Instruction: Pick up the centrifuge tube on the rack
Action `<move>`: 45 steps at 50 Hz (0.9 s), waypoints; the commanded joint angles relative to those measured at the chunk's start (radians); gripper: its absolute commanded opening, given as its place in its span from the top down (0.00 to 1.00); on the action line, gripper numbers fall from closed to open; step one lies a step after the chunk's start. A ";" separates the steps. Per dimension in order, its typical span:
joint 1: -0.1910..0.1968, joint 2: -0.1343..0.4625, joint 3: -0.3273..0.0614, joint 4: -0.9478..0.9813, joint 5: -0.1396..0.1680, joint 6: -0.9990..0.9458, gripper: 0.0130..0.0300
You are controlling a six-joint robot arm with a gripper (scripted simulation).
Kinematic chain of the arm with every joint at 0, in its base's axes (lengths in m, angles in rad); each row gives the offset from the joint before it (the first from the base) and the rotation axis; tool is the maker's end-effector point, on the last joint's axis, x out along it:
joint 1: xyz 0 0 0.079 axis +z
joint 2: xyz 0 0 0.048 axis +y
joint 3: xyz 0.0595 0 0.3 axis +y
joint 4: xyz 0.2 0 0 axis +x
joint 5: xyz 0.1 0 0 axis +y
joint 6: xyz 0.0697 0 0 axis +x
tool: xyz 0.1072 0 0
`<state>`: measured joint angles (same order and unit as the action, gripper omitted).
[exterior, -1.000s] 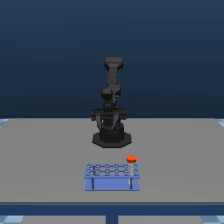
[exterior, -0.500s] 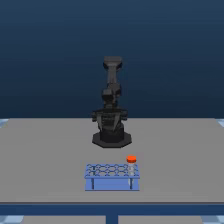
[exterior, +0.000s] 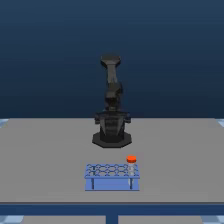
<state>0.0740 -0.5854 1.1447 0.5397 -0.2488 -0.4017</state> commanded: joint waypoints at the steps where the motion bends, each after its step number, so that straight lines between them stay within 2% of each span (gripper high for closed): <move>1: 0.044 0.041 -0.029 0.089 -0.015 -0.101 0.00; 2: 0.044 0.041 -0.029 0.089 -0.015 -0.101 0.00; 3: 0.059 0.065 -0.045 0.129 -0.019 -0.138 0.00; 5: 0.059 0.065 -0.045 0.129 -0.019 -0.138 0.00; 8: 0.087 0.114 -0.083 0.209 -0.025 -0.211 0.00; 10: 0.087 0.114 -0.083 0.209 -0.025 -0.211 0.00; 13: 0.114 0.164 -0.123 0.289 -0.027 -0.285 0.00; 15: 0.114 0.164 -0.123 0.289 -0.027 -0.285 0.00; 18: 0.137 0.214 -0.166 0.368 -0.026 -0.359 0.00; 20: 0.137 0.214 -0.166 0.368 -0.026 -0.359 0.00; 23: 0.156 0.259 -0.207 0.441 -0.023 -0.429 0.00; 25: 0.156 0.259 -0.207 0.441 -0.023 -0.429 0.00; 28: 0.170 0.296 -0.243 0.510 -0.019 -0.496 0.00; 30: 0.170 0.296 -0.243 0.510 -0.019 -0.496 0.00; 33: 0.180 0.325 -0.274 0.573 -0.016 -0.558 0.00; 35: 0.180 0.325 -0.274 0.573 -0.016 -0.558 0.00; 38: 0.188 0.349 -0.300 0.628 -0.013 -0.614 0.00; 45: 0.195 0.369 -0.322 0.677 -0.010 -0.662 0.00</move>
<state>0.2618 -0.2220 0.8304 1.1960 -0.2620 -1.0271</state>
